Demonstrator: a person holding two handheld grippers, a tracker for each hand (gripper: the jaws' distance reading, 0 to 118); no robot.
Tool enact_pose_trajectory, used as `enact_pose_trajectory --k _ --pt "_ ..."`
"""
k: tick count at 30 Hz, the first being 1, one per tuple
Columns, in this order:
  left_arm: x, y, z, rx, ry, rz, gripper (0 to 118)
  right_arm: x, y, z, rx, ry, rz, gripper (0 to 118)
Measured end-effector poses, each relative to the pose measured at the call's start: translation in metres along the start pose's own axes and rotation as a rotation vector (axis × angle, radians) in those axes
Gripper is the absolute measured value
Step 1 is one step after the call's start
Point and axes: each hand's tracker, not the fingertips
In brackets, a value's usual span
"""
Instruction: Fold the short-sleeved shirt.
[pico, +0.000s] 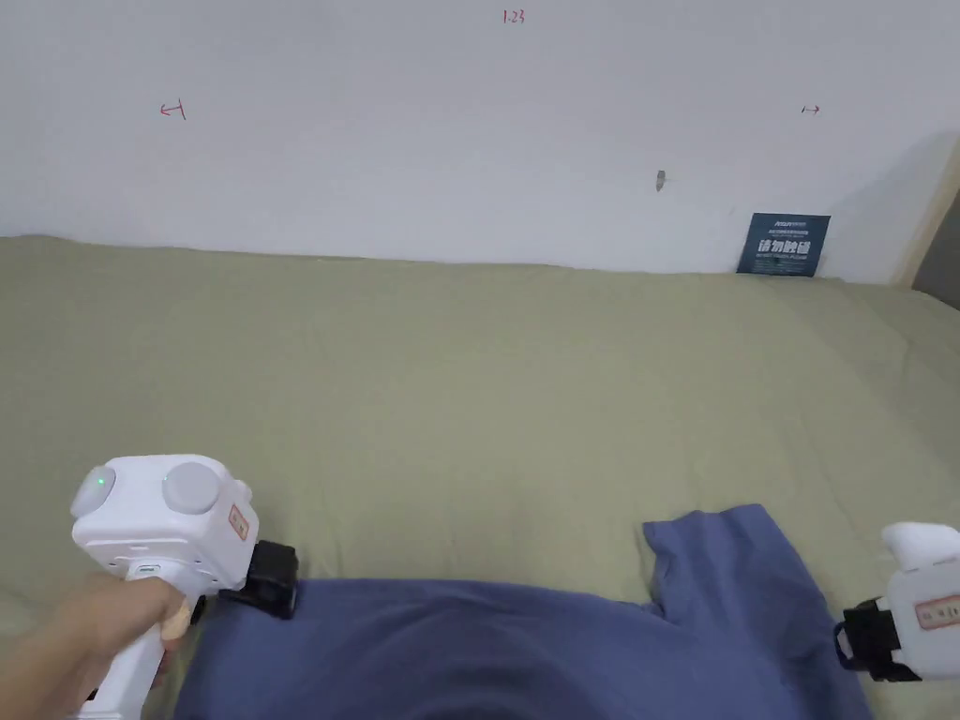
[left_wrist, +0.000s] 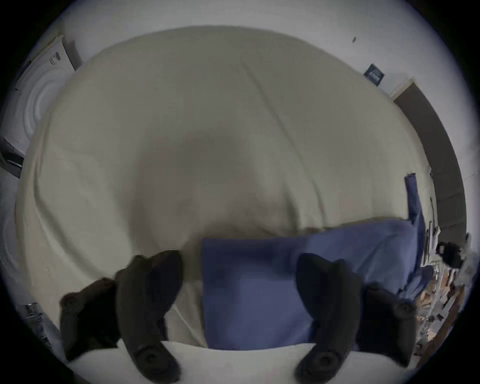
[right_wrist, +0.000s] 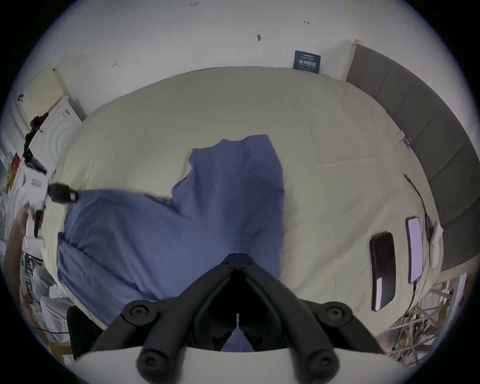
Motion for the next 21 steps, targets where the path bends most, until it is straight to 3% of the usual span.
enact_pose_trajectory --k 2,3,4,5,6,7,9,13,15,16,18,21 --pt "0.005 -0.006 0.013 0.051 0.061 -0.039 75 0.008 0.017 -0.005 0.006 -0.013 -0.035 1" --pt "0.004 0.000 0.015 0.056 0.055 -0.025 52 0.015 0.028 -0.012 0.003 -0.034 -0.058 16" --pt "0.003 -0.001 0.021 0.071 0.088 -0.031 22 0.021 0.038 -0.019 -0.004 -0.060 -0.070 47" --pt "0.001 -0.001 0.026 0.072 0.061 -0.033 5 0.028 0.049 -0.028 -0.019 -0.071 -0.068 84" --pt "-0.001 -0.002 0.031 0.094 -0.002 -0.019 5 0.031 0.060 -0.040 -0.073 -0.098 -0.051 115" --pt "0.003 -0.003 0.041 0.111 -0.032 -0.002 5 0.034 0.067 -0.053 -0.127 -0.121 -0.041 116" --pt "0.005 -0.005 0.044 0.102 -0.007 -0.019 5 0.036 0.078 -0.071 -0.162 -0.103 -0.031 106" --pt "0.007 -0.004 0.043 0.096 -0.005 -0.029 5 0.031 0.084 -0.107 -0.209 -0.037 -0.137 100" --pt "0.005 -0.004 0.037 0.082 -0.015 -0.011 5 0.029 0.088 -0.123 -0.258 -0.003 -0.128 94" --pt "0.004 -0.004 0.036 0.080 -0.019 -0.007 5 0.026 0.086 -0.125 -0.274 0.018 -0.112 75" --pt "0.002 -0.003 0.033 0.073 -0.033 -0.002 5 0.020 0.084 -0.127 -0.310 0.014 -0.085 2" --pt "0.002 -0.004 0.035 0.067 -0.048 0.008 5 0.014 0.083 -0.108 -0.257 -0.004 -0.053 2"
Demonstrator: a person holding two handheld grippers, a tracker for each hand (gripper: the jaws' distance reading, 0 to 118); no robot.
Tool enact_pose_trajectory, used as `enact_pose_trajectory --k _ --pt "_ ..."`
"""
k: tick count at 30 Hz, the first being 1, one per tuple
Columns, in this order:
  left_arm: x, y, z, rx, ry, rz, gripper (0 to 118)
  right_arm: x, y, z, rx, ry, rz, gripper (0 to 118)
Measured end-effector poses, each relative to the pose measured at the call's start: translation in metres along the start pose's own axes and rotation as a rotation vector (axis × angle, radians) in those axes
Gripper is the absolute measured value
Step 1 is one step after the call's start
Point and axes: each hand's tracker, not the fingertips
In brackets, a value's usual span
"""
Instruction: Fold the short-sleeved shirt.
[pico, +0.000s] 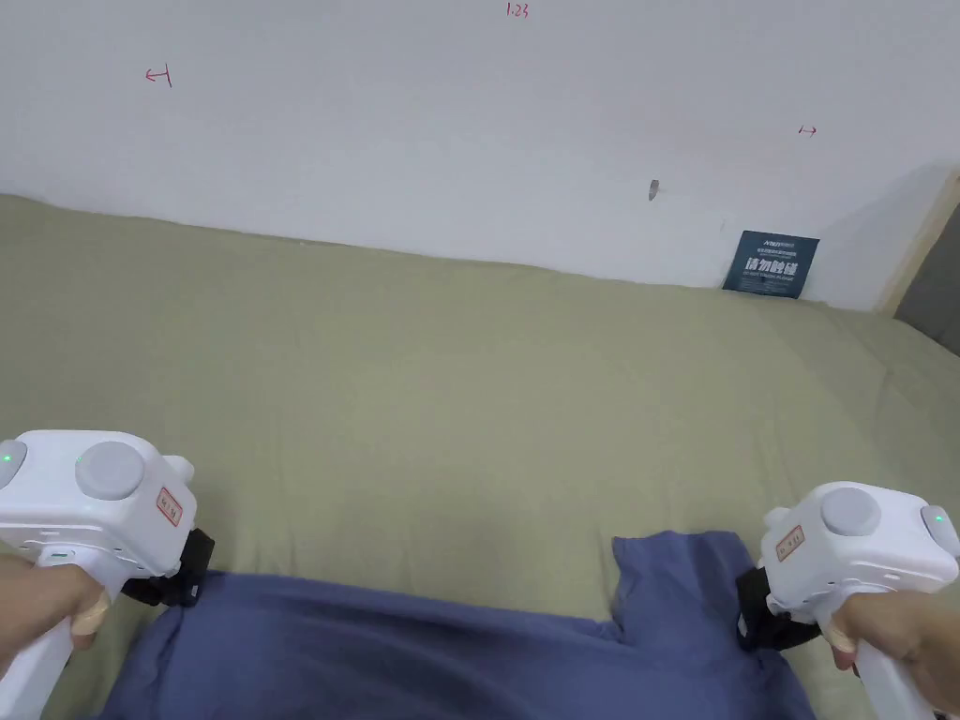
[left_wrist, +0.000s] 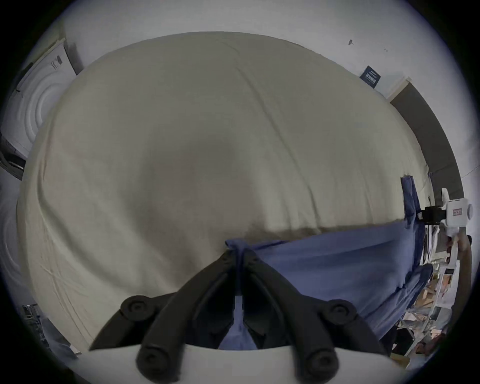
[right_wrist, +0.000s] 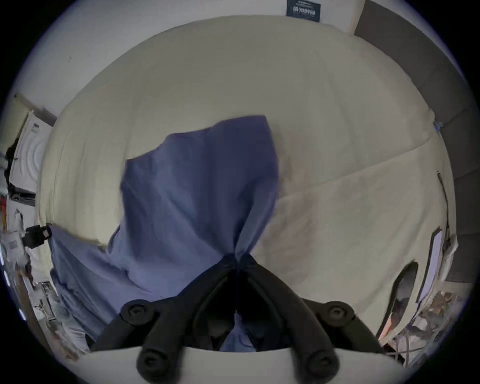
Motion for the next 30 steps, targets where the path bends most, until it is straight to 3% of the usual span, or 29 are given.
enact_pose_trajectory --k 8,15,19,24,30 --pt "-0.006 -0.023 0.083 0.096 -0.051 -0.096 5 0.003 -0.041 0.104 0.138 0.063 0.108 2" --pt "-0.028 -0.093 0.149 0.155 -0.106 -0.096 5 0.006 -0.136 0.170 0.184 0.110 0.126 2" --pt "-0.038 -0.152 0.141 0.133 -0.111 -0.075 5 0.013 -0.195 0.161 0.148 0.129 0.114 2" --pt "-0.049 -0.225 0.096 -0.010 -0.131 -0.024 5 0.025 -0.260 0.110 0.034 0.142 0.033 2" --pt "-0.055 -0.244 0.068 -0.021 -0.132 0.063 5 0.047 -0.266 0.065 0.017 0.129 -0.051 2"
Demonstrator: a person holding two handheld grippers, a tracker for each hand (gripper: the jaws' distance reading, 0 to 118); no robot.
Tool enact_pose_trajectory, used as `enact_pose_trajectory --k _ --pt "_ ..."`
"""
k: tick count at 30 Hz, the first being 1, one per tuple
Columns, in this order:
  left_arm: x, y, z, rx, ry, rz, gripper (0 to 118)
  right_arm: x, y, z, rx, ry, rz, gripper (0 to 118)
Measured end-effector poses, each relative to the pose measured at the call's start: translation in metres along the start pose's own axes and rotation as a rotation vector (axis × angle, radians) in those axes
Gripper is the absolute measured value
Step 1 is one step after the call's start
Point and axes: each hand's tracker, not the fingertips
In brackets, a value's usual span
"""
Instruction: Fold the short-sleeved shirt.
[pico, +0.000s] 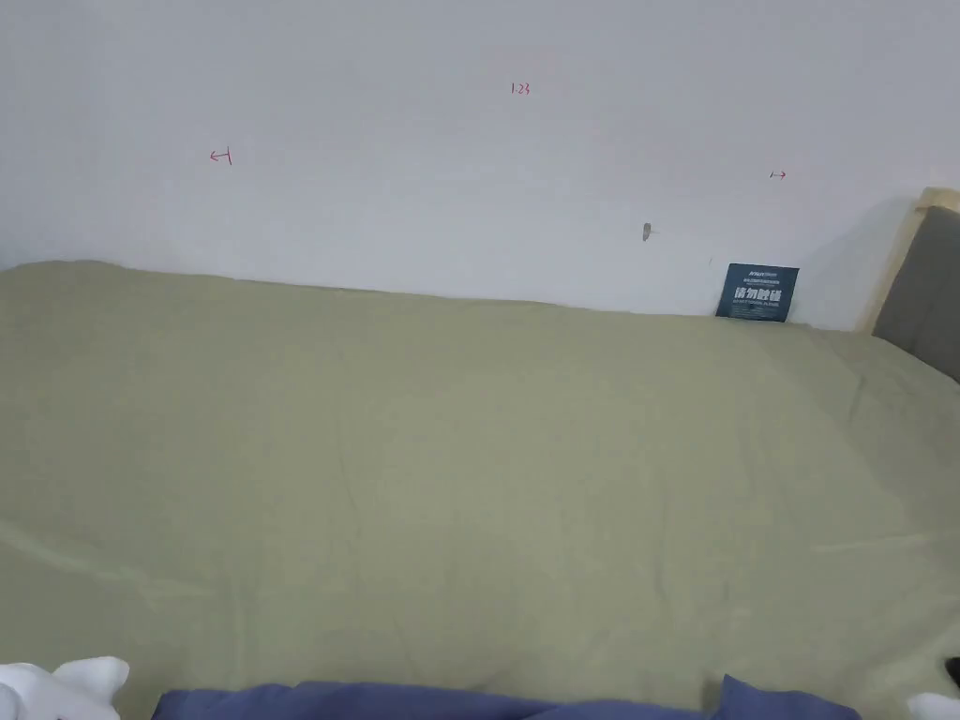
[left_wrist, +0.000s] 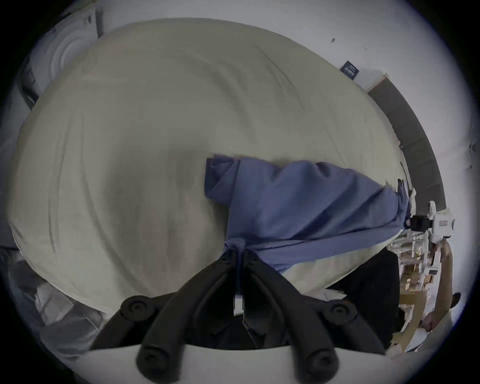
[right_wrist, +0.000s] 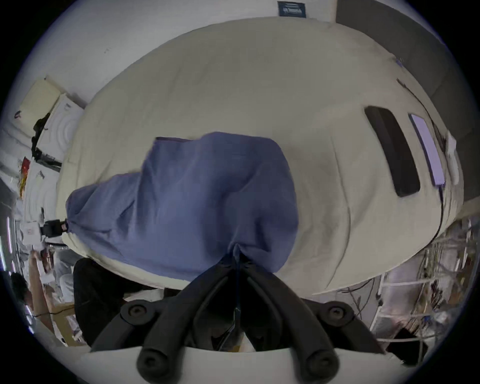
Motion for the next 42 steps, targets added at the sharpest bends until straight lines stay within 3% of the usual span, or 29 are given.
enact_pose_trajectory --k 3,4,5,6,7,9,12,13,14,15,16,21,26,33,36,37,38,39,40,42 --pt "0.004 0.004 0.001 -0.008 0.006 -0.019 7 -0.007 0.004 -0.004 -0.026 -0.020 0.041 2" --pt "0.005 0.006 0.005 -0.012 0.008 -0.020 19 -0.009 0.006 -0.003 -0.035 -0.015 0.046 3" --pt "0.007 0.007 0.010 -0.012 0.040 -0.018 48 -0.012 0.008 0.002 -0.041 -0.021 0.051 9" --pt "0.008 0.009 0.015 -0.005 0.095 -0.018 95 -0.015 0.008 0.011 -0.033 -0.040 0.070 28" --pt "0.009 0.009 0.023 0.001 0.114 -0.015 110 -0.019 0.006 0.021 -0.010 -0.065 0.098 49" --pt "0.009 0.007 0.053 0.091 0.047 -0.027 108 -0.031 0.004 0.045 0.020 -0.119 0.165 92" --pt "0.019 0.003 0.088 0.166 0.025 -0.011 101 -0.047 -0.002 0.077 0.113 -0.093 0.205 90" --pt "0.021 0.002 0.093 0.189 0.020 -0.018 91 -0.051 -0.003 0.083 0.130 -0.075 0.207 83" --pt "0.024 0.000 0.096 0.209 0.031 -0.032 70 -0.058 -0.007 0.089 0.138 -0.066 0.208 68" --pt "0.027 -0.002 0.098 0.227 0.044 -0.058 28 -0.064 -0.011 0.093 0.143 -0.061 0.215 27" --pt "0.032 -0.004 0.098 0.226 0.054 -0.085 0 -0.069 -0.013 0.094 0.146 -0.059 0.228 0" --pt "0.027 -0.012 0.077 0.187 0.040 -0.102 0 -0.089 -0.027 0.086 0.148 -0.087 0.342 0" --pt "-0.008 -0.003 0.065 0.180 -0.010 -0.078 0 -0.090 -0.029 0.081 0.147 -0.051 0.310 0" --pt "-0.097 0.032 0.023 0.142 -0.488 0.130 0 -0.090 -0.027 0.079 0.145 -0.032 0.285 0" --pt "-0.093 0.031 0.005 0.121 -0.509 0.185 0 -0.091 -0.026 0.077 0.139 -0.023 0.273 0" --pt "-0.092 0.032 0.000 0.117 -0.499 0.192 4 -0.091 -0.026 0.077 0.136 -0.025 0.273 0" --pt "-0.093 0.033 -0.003 0.120 -0.474 0.200 24 -0.091 -0.027 0.077 0.133 -0.026 0.274 0" --pt "-0.089 0.030 -0.003 0.137 -0.470 0.197 81 -0.091 -0.025 0.076 0.130 -0.026 0.278 0" --pt "-0.084 0.027 -0.007 0.144 -0.482 0.205 117 -0.092 -0.025 0.076 0.128 -0.025 0.280 0" --pt "-0.087 0.022 -0.014 0.176 -0.585 0.281 116 -0.092 -0.025 0.077 0.123 -0.026 0.281 0"
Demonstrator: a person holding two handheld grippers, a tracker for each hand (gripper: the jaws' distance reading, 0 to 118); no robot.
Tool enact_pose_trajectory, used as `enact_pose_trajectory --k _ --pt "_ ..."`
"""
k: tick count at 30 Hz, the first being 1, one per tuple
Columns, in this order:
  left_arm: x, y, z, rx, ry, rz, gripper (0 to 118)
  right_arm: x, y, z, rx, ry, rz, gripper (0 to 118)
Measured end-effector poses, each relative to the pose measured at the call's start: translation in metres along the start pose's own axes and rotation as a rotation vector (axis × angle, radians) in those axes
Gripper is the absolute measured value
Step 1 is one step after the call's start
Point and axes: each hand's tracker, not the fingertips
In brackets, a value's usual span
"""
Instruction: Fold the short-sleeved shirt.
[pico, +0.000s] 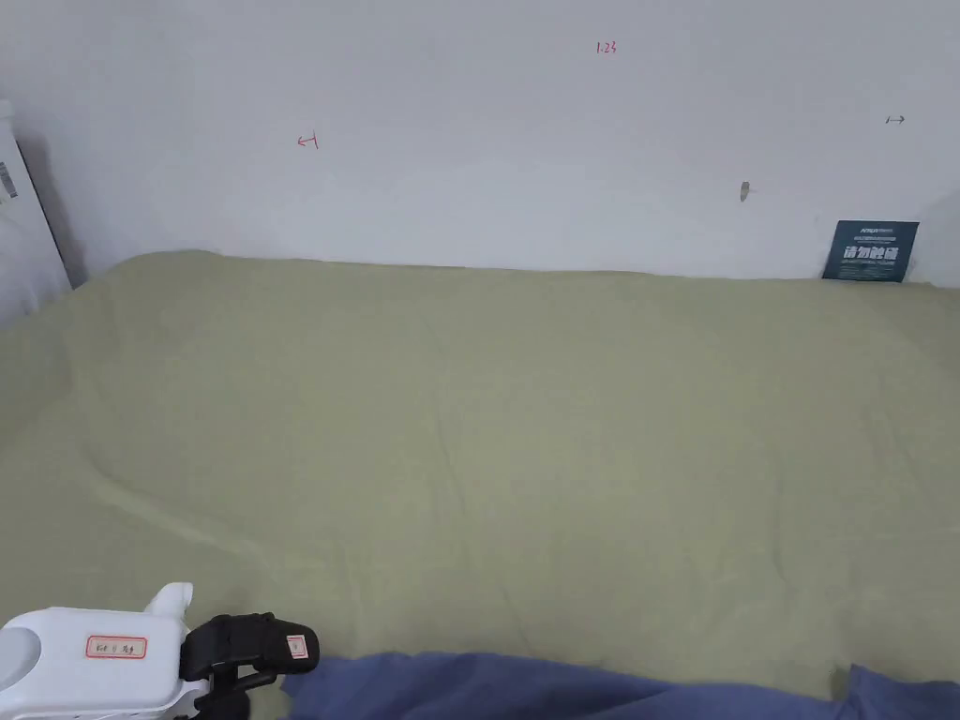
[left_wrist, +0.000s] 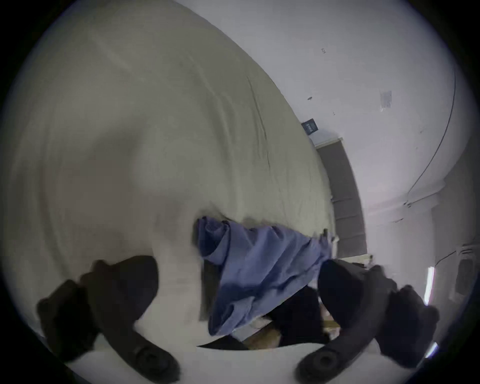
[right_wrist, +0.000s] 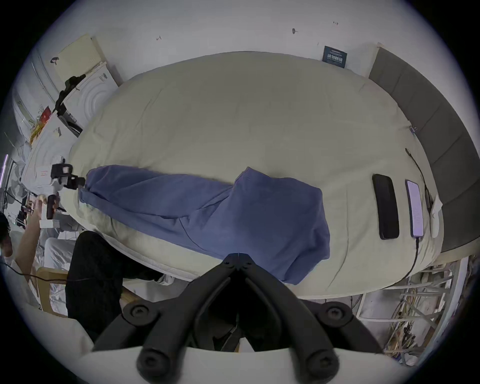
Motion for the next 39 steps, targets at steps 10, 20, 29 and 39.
enact_pose_trajectory --k 10,20,29,39 --pt "-0.001 -0.013 -0.023 -0.062 -0.046 -0.021 10 -0.004 -0.001 -0.009 0.008 0.049 -0.010 0" --pt "0.086 -0.017 0.000 0.043 -0.087 -0.160 4 -0.001 -0.006 0.000 0.017 0.067 0.001 0" --pt "0.219 -0.053 -0.111 -0.130 -0.167 -0.314 4 0.018 -0.004 0.007 0.062 0.063 -0.031 0" --pt "0.199 -0.082 -0.222 -0.351 -0.056 -0.247 110 0.041 -0.004 -0.014 0.052 0.073 -0.083 0"
